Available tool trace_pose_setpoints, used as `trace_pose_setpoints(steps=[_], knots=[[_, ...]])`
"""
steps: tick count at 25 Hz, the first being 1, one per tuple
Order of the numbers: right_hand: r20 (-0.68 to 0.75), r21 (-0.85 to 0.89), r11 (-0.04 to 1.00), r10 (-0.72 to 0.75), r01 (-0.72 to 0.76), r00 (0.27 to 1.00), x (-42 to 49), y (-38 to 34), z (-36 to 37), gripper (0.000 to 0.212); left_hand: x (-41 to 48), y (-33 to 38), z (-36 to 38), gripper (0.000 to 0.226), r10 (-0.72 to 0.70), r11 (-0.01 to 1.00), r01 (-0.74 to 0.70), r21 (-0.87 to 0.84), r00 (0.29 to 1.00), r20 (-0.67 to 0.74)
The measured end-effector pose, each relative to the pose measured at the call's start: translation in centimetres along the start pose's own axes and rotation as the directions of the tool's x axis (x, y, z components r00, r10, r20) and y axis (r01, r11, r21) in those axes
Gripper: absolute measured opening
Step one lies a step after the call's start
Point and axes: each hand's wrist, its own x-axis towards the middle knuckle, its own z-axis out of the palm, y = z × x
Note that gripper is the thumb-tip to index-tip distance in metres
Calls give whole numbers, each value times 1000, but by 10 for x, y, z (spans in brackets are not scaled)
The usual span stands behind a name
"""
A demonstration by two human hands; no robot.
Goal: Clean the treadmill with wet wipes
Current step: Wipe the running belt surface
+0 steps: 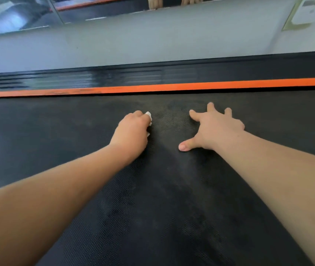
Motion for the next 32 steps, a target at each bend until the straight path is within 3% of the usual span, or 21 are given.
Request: trace_pose_setpoints(steps=[2, 5, 6, 8, 10, 11, 12, 15, 16, 19, 20, 23, 24, 28, 29, 32], knots=[[36, -5, 1000, 7, -7, 999, 5, 5, 1, 122, 10, -16, -4, 20, 36, 999, -37, 30, 998, 47], [51, 21, 1000, 21, -22, 998, 8, 5, 3, 123, 29, -28, -4, 22, -184, 982, 184, 28, 983, -7], [53, 33, 999, 28, -30, 998, 9, 4, 3, 124, 28, -14, -2, 22, -188, 982, 188, 13, 982, -16], [56, 41, 998, 39, -41, 998, 10, 2, 4, 123, 18, 24, 7, 27, 8, 999, -8, -35, 1000, 15], [47, 40, 998, 37, -39, 998, 11, 2, 5, 123, 5, 45, 10, 29, 236, 972, -235, -30, 969, 71], [46, 39, 999, 35, -37, 998, 11, 2, 4, 123, 8, 39, 9, 27, 272, 962, -271, -18, 960, 68], [47, 37, 999, 32, -34, 998, 10, 1, 4, 122, 19, 24, 7, 25, 226, 974, -226, 0, 973, 56], [51, 43, 999, 28, -30, 998, 9, 2, 4, 123, 37, 2, 4, 23, -120, 993, 121, 10, 993, -13], [45, 53, 998, 31, -33, 998, 10, 3, 3, 123, 36, 13, 4, 25, -101, 995, 100, -4, 995, -26], [33, 65, 997, 30, -32, 999, 10, 3, 5, 123, 15, 51, 9, 30, 270, 963, -268, -36, 959, 80], [30, 62, 998, 26, -28, 999, 10, 3, 6, 122, 16, 46, 7, 29, 313, 950, -312, -26, 946, 87], [31, 62, 998, 23, -25, 999, 9, 4, 6, 122, 35, 15, 0, 27, -7, 1000, 6, 23, 998, 62], [27, 66, 998, 24, -26, 999, 9, 4, 6, 122, 28, 21, -3, 28, -40, 999, 40, -2, 997, 61], [22, 62, 998, 29, -31, 999, 10, 4, 6, 122, -23, 62, 0, 26, 324, 946, -313, -88, 933, 157], [27, 57, 998, 31, -32, 999, 9, 4, 5, 122, -20, 51, 0, 26, 290, 957, -284, -60, 943, 161], [31, 45, 999, 21, -23, 999, 9, 5, 4, 122, -7, 23, -6, 27, -36, 999, 37, -5, 993, 114]])
